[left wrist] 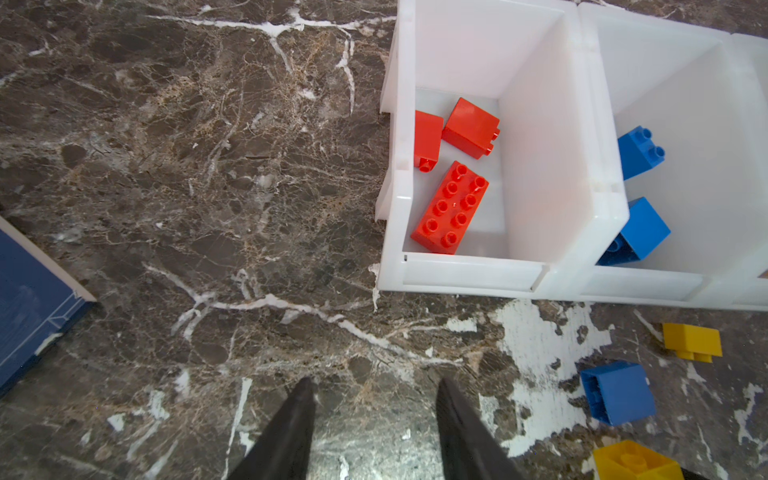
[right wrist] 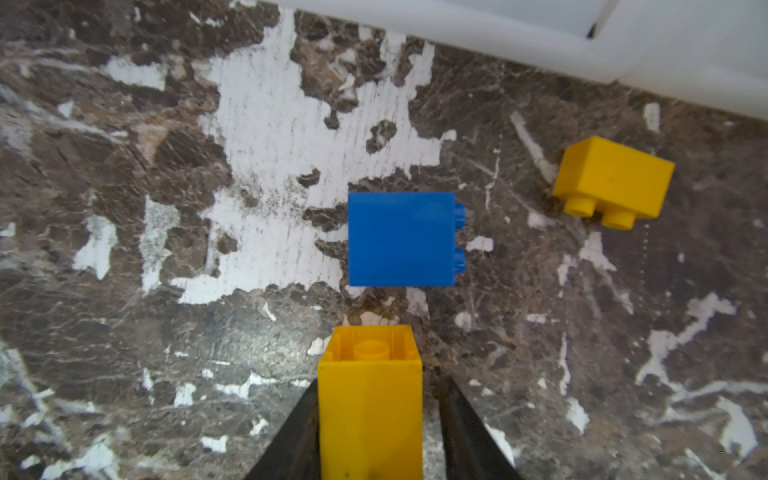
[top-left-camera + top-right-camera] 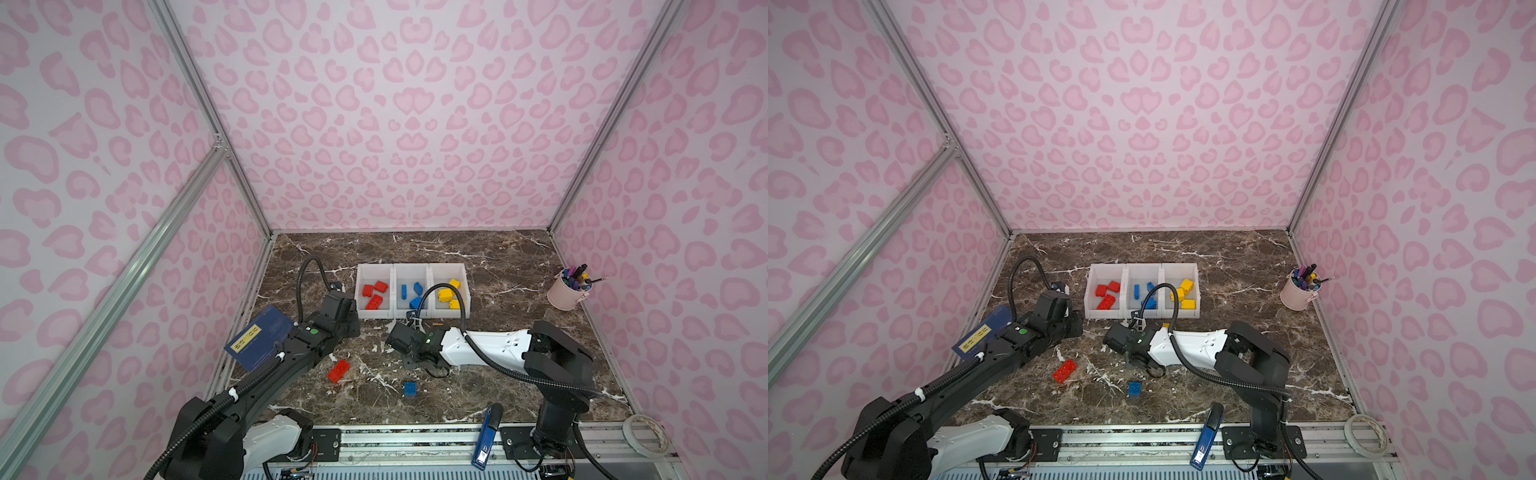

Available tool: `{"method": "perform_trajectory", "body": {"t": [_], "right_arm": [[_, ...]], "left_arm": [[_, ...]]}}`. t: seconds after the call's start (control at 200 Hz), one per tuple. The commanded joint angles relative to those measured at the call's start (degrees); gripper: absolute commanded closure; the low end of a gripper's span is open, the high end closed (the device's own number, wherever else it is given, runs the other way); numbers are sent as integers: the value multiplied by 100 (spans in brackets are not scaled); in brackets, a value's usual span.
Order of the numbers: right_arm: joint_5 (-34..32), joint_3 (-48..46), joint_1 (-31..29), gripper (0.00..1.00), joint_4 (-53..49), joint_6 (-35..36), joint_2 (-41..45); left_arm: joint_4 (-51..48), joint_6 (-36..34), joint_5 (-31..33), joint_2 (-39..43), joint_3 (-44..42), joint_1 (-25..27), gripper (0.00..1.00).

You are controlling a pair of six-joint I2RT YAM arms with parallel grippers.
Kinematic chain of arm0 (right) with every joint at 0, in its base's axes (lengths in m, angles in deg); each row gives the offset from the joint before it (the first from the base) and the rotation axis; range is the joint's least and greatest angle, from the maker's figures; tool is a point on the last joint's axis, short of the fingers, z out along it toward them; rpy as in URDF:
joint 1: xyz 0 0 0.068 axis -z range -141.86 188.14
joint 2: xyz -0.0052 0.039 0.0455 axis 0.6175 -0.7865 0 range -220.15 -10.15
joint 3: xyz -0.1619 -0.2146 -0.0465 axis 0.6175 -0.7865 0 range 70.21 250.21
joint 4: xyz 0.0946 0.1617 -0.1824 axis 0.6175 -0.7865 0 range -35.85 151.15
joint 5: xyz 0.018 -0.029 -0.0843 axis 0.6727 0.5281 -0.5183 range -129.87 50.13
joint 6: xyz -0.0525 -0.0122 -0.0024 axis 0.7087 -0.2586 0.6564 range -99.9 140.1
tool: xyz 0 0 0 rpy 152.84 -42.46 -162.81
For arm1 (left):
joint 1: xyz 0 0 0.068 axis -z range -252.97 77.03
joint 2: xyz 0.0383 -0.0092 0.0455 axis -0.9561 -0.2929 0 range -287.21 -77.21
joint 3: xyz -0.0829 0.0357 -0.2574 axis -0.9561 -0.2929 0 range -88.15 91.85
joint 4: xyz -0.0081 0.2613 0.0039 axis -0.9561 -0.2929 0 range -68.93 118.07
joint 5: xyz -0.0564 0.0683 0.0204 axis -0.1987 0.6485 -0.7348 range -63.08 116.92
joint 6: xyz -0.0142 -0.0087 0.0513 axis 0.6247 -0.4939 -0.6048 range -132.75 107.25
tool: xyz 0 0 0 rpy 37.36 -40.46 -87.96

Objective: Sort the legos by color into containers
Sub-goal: 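Lift the yellow brick with the right gripper over the yellow compartment, then open the right gripper to drop the yellow brick into the compartment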

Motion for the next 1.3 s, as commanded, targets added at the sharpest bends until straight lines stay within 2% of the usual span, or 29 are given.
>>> {"method": "perform_trajectory", "body": {"t": [0.0, 0.23, 0.46, 0.59, 0.735, 0.89, 1.095, 1.295], "right_arm": [[-70, -35, -9, 61, 76, -30, -32], [-69, -70, -11, 68, 121, 1, 71], [-297, -62, -2, 69, -130, 95, 397], [-483, 39, 194, 69, -413, 392, 764], [-555, 102, 863, 68, -468, 973, 1263], [-276, 331, 1931, 68, -216, 1806, 1403], [678, 1043, 3091, 67, 136, 2552, 594], [1073, 1878, 3440, 67, 192, 2831, -344]], "left_arm": [[75, 57, -22, 48, -34, -4, 50], [58, 79, -17, 102, -51, -1, 50], [58, 116, -77, 111, -55, 6, 50], [57, 143, -114, 111, -61, 15, 50], [57, 166, -168, 129, -52, 50, 50], [37, 230, -193, 163, -59, 138, 50], [-107, 392, -57, 314, -134, 339, 50], [-288, 579, 65, 581, -282, 482, 50]]}}
